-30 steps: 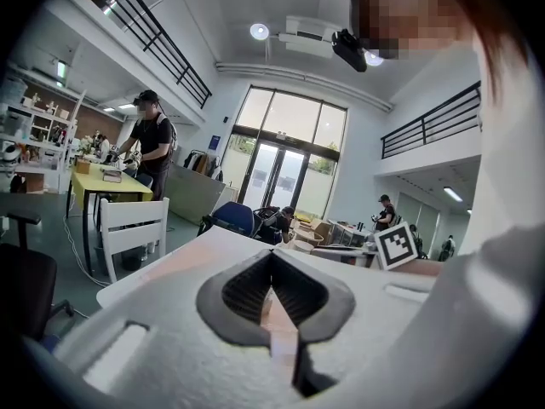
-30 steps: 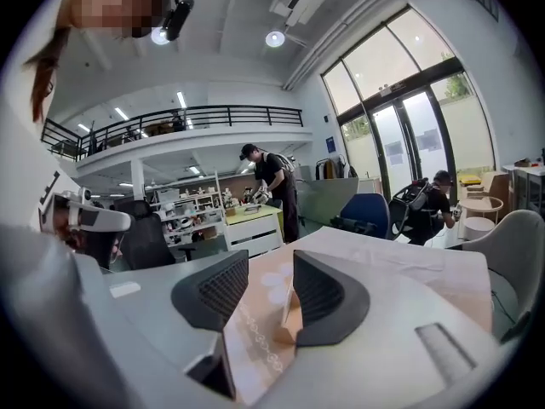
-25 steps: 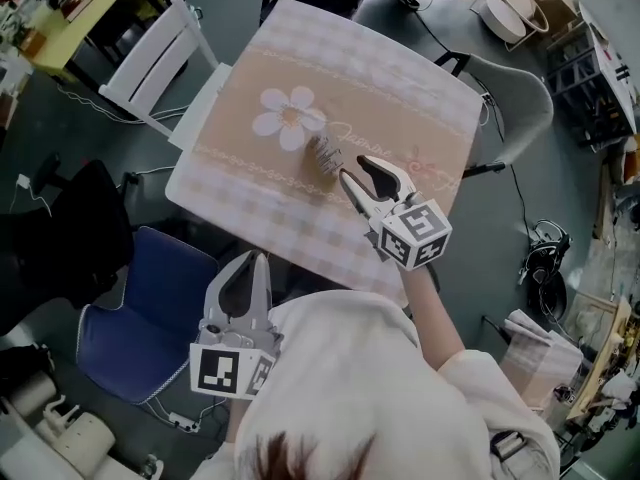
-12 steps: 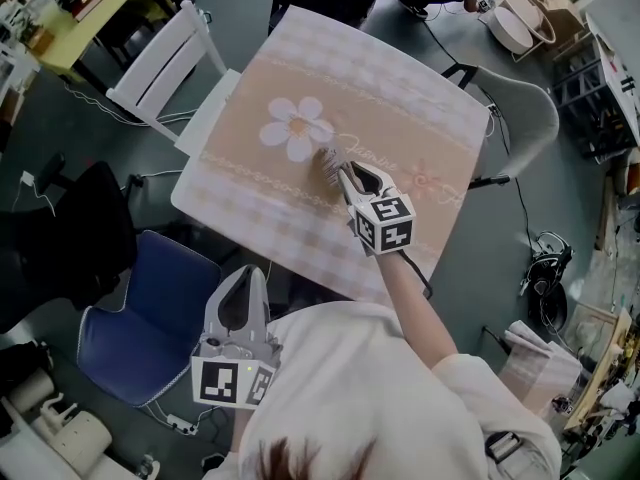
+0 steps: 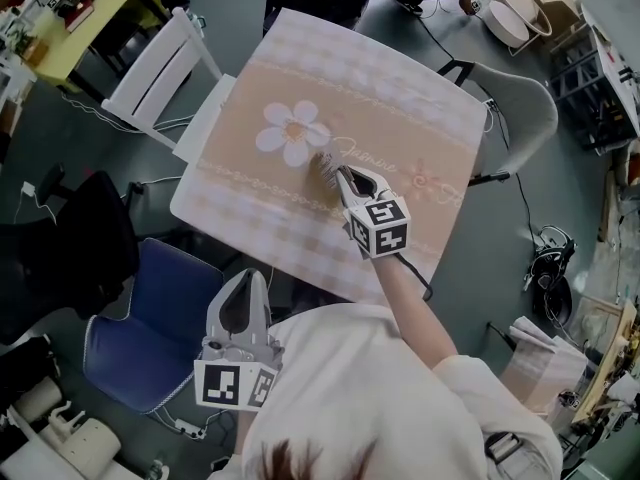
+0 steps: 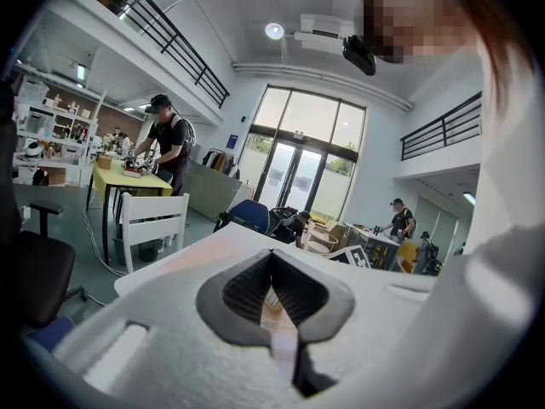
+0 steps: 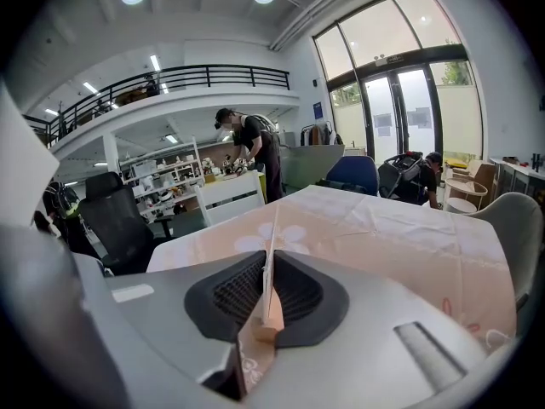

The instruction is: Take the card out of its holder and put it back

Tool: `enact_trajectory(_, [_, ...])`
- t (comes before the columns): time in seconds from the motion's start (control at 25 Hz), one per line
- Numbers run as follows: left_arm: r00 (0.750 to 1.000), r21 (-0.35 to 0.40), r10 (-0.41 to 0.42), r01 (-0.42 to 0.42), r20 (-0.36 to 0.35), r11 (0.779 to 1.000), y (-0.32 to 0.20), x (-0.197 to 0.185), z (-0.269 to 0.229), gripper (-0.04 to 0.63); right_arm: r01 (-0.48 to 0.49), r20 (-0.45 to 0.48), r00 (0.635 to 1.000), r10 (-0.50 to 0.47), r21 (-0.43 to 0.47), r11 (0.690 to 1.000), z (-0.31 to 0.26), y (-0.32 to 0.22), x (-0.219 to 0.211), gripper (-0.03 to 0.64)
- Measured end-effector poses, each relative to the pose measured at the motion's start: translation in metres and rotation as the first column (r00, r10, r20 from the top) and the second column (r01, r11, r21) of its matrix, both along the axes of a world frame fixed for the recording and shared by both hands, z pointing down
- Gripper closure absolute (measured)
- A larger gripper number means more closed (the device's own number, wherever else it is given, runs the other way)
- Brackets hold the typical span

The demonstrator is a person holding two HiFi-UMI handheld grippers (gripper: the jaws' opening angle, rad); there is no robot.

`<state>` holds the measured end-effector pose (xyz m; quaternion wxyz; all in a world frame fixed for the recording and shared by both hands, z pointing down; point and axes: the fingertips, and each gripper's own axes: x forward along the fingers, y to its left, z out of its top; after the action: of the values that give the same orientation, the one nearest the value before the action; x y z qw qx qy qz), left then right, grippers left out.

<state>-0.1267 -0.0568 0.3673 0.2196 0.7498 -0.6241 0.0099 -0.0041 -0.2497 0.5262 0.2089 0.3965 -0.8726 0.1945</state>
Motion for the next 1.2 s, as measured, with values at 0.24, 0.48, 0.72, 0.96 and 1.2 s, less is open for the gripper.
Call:
enact_trajectory(0.24, [1.0, 0.0, 0.005, -0.005, -0.001, 1.0, -0.003, -0.001, -0.001, 0.595, -0.005, -0.004, 1.0, 0.005, 0.011, 1.0, -0.002, -0.001, -0.001, 0.6])
enact_trajectory(0.48, [1.0, 0.002, 0.005, -0.005, -0.004, 1.0, -0.004, -0.002, -0.001, 0.595, -0.016, 0.033, 0.999, 0.016, 0.012, 1.0, -0.002, -0.003, 0.002, 0.601])
enact_trajectory(0.72, [1.0, 0.003, 0.005, -0.005, -0.007, 1.0, -0.003, -0.003, 0.0, 0.595, -0.033, 0.054, 0.998, 0.032, 0.001, 0.999, -0.004, -0.002, 0.003, 0.601])
enact_trajectory(0.96, [1.0, 0.011, 0.007, -0.007, -0.013, 1.0, -0.004, -0.004, -0.002, 0.595, -0.035, 0.057, 0.998, 0.034, 0.017, 0.999, -0.015, -0.003, 0.005, 0.601])
enact_trajectory(1.2, [1.0, 0.018, 0.016, -0.015, -0.015, 1.0, -0.005, -0.003, -0.003, 0.595, -0.041, 0.066, 0.997, 0.039, 0.036, 0.998, -0.024, -0.005, 0.005, 0.601])
